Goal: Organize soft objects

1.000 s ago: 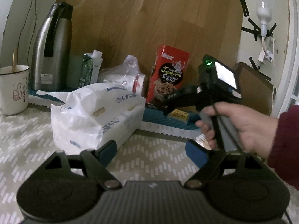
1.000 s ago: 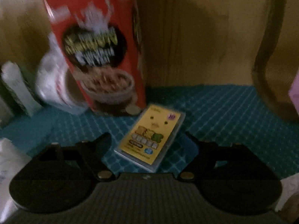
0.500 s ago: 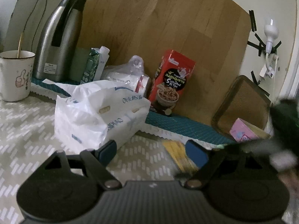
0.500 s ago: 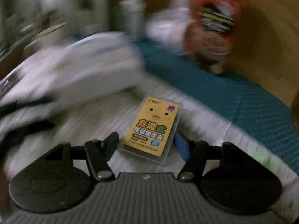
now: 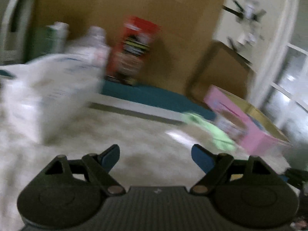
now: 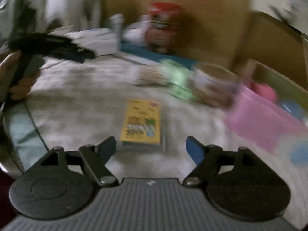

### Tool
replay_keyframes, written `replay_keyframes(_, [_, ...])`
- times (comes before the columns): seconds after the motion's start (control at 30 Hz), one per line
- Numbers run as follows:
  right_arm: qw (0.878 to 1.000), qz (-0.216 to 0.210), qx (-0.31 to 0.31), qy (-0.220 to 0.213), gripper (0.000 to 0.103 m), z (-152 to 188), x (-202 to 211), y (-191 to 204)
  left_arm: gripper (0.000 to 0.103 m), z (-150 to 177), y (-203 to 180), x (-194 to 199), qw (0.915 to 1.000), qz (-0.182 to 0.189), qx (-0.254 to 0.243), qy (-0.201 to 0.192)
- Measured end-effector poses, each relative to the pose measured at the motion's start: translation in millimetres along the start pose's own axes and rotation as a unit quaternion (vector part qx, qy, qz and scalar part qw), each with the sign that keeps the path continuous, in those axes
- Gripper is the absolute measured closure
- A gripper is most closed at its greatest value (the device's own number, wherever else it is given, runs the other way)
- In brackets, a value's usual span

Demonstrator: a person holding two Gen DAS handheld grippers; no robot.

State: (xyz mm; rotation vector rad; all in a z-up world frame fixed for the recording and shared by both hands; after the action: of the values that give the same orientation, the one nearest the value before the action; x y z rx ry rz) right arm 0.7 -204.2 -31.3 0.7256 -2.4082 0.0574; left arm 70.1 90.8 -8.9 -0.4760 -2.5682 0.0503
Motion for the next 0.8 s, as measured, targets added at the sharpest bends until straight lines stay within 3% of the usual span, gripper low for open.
replay_keyframes(0.17, [0.997,0.022,-0.069,-0.034,0.021,17.0,19.5,-25.0,0.019,-8.6,-71.8,-26.9,0.9961,0.071,-0.044,0.028])
replay_keyframes(0.4, [0.994,-0.006,-0.083,-0.066,0.023,26.5,21.3,-16.9,0.02,-0.1,-122.3,-58.0,0.9882,0.093,-0.093,0.079])
replay_keyframes(0.47, [0.994,-0.014,-0.085,-0.07,0.035,27.9,20.1,-16.0,0.021,2.2,-129.4,-57.3,0.9873,0.093,-0.101,0.079])
replay_keyframes(0.6, [0.995,-0.008,-0.069,-0.074,0.044,28.6,11.7,-10.8,0.024,6.7,-151.9,-55.2,0.9822,0.113,-0.121,0.089])
replay_keyframes(0.73, [0.992,0.011,-0.084,-0.088,0.065,28.0,13.1,-20.5,0.024,7.9,-167.7,-53.6,0.9805,0.119,-0.124,0.095])
replay_keyframes(0.8, [0.989,0.021,-0.109,-0.097,0.065,28.7,17.1,-32.8,0.025,5.3,-172.7,-55.7,0.979,0.138,-0.113,0.098])
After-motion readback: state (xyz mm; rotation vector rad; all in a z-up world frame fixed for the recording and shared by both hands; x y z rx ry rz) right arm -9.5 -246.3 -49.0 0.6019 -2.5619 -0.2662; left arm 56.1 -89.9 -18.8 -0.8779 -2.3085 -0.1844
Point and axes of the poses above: each gripper's, at about its wrist camera, not at the fingertips, and x roughly against the way its jaws point, y to its left, z to its underside, the point moved 4 cm from there along -x, roughly the way its jaws point, and after that the axes turned 15 degrees about -x, right-handed, at the moved point
